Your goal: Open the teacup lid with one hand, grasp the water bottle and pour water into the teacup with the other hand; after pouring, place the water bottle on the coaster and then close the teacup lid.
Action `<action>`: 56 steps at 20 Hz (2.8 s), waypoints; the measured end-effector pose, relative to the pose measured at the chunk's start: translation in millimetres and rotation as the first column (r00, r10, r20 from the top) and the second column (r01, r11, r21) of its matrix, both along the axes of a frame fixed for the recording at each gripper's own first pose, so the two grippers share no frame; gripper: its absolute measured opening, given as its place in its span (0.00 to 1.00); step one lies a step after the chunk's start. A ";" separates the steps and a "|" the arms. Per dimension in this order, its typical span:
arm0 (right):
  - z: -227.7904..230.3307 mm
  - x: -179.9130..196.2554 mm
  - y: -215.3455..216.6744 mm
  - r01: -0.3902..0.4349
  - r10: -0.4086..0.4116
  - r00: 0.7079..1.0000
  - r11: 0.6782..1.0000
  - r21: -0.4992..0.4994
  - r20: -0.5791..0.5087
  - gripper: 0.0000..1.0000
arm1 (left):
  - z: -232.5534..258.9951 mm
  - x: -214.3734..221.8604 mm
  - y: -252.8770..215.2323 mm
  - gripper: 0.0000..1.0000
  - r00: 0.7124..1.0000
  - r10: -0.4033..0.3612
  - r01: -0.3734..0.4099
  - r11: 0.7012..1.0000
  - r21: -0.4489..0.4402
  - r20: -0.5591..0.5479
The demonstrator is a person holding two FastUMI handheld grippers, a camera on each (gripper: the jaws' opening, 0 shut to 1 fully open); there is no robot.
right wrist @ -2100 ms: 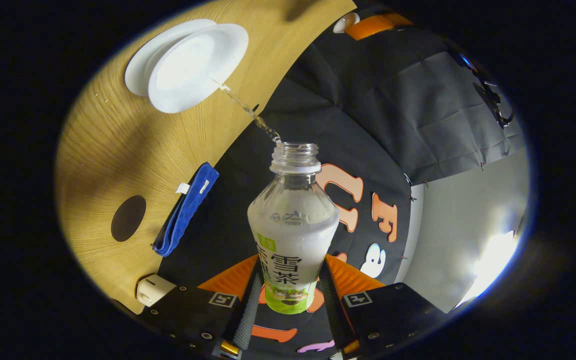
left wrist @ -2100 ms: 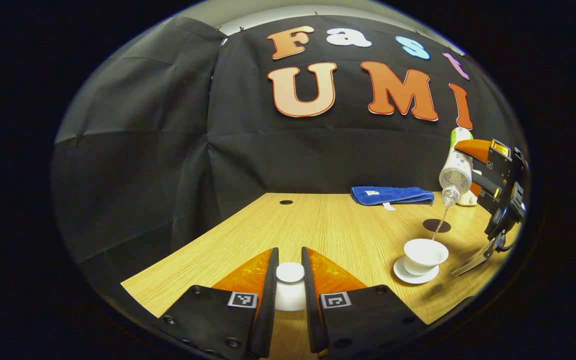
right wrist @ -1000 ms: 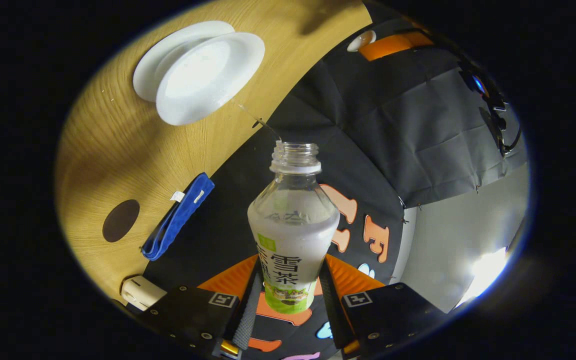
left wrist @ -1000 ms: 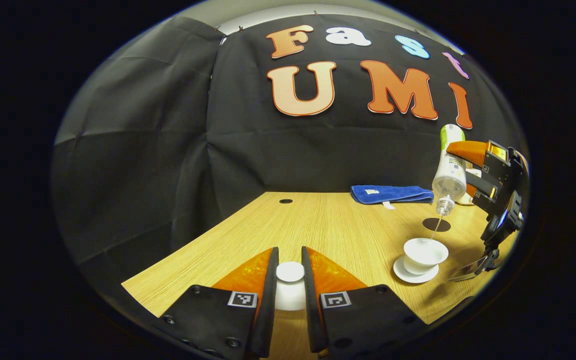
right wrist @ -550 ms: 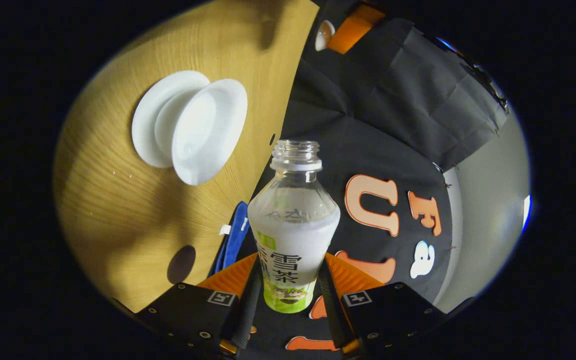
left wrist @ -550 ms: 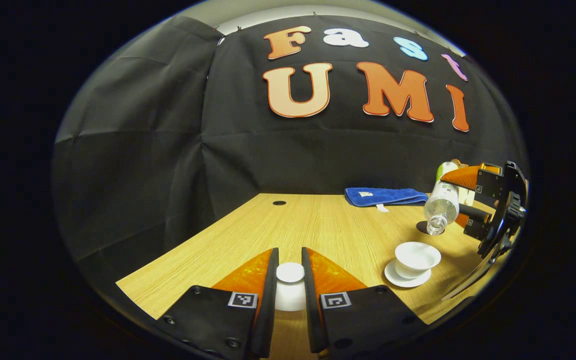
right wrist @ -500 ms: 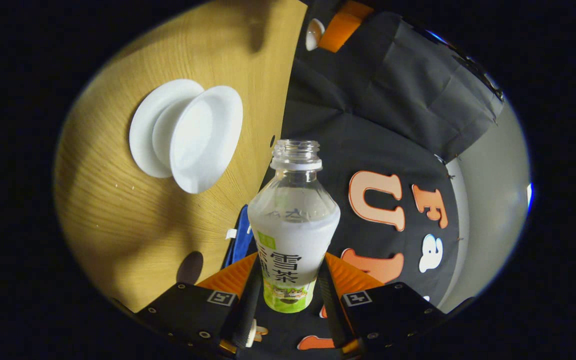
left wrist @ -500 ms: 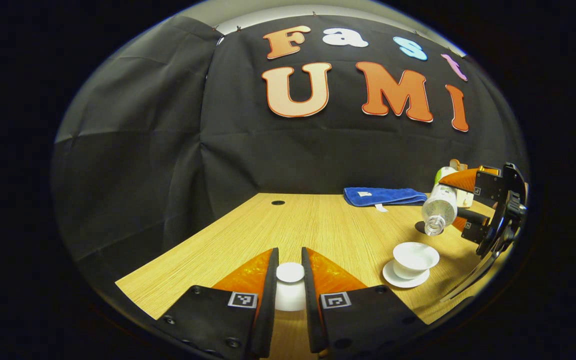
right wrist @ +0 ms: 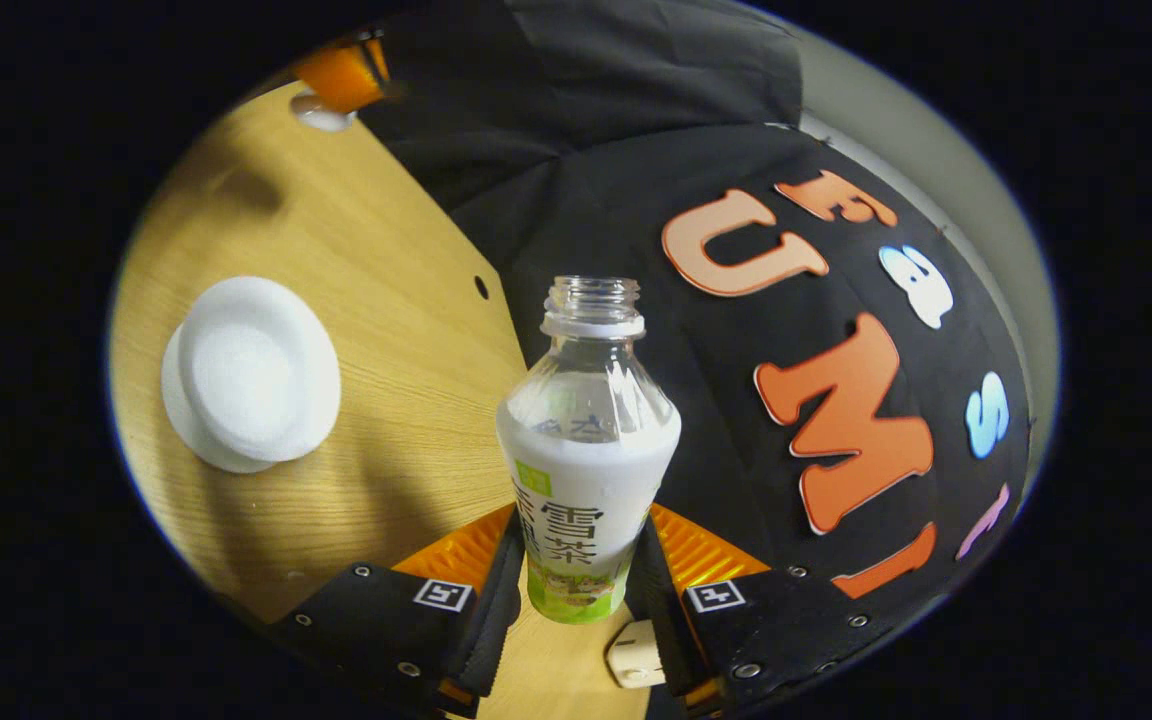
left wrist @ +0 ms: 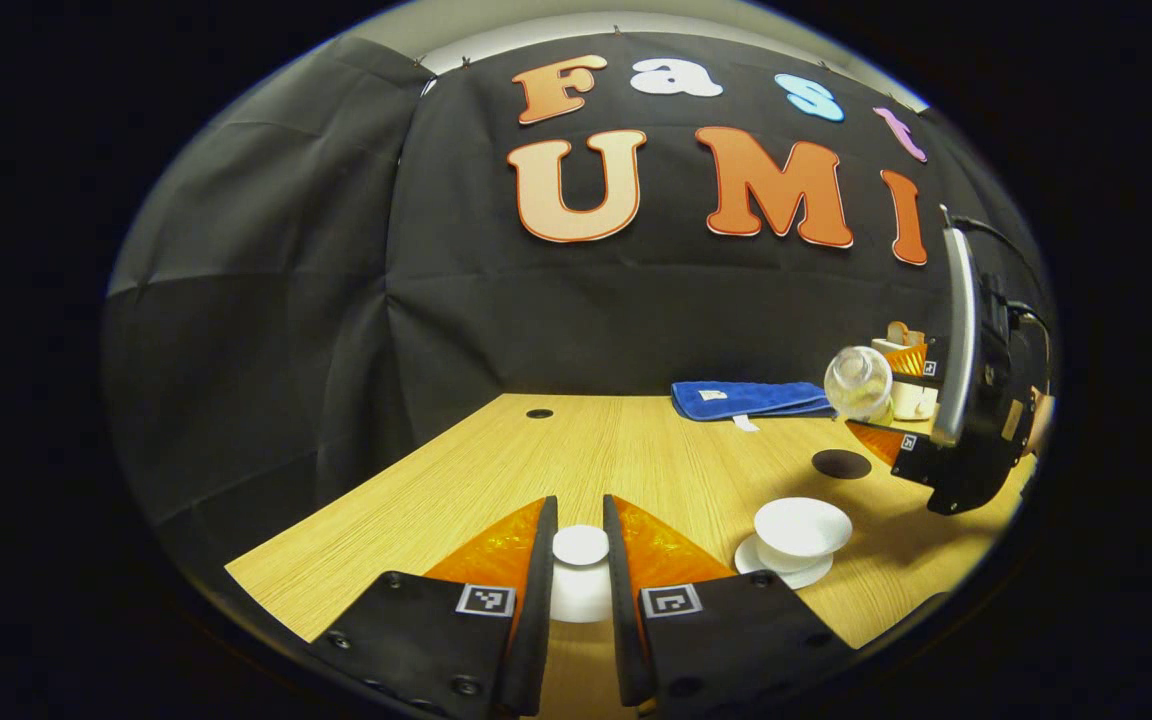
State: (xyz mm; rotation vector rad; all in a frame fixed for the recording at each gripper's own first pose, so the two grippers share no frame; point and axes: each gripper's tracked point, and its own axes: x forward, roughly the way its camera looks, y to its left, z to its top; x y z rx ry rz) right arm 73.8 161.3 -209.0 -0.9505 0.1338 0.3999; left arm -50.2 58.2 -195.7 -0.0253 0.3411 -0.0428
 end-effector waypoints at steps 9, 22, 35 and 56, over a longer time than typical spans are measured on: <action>10.5 58.4 -46.9 0.230 -0.159 0.970 0.843 0.486 -0.184 0.63 | 11.3 6.0 -20.3 0.32 0.999 -0.023 0.023 1.000 0.001 0.023; -86.2 72.7 -55.3 0.511 -0.141 0.814 0.636 0.578 -0.564 0.61 | 4.8 10.8 -25.6 0.32 1.000 -0.013 0.013 1.000 -0.002 0.002; -73.9 68.5 -58.9 0.509 -0.107 0.807 0.625 0.592 -0.581 0.90 | 26.9 28.0 -71.3 0.32 0.995 -0.089 0.092 0.994 -0.056 0.052; 19.9 -12.0 -108.2 0.398 -0.089 0.900 0.567 0.722 -0.426 0.98 | -8.2 29.4 -181.2 0.32 0.963 -0.268 0.268 0.962 -0.058 0.004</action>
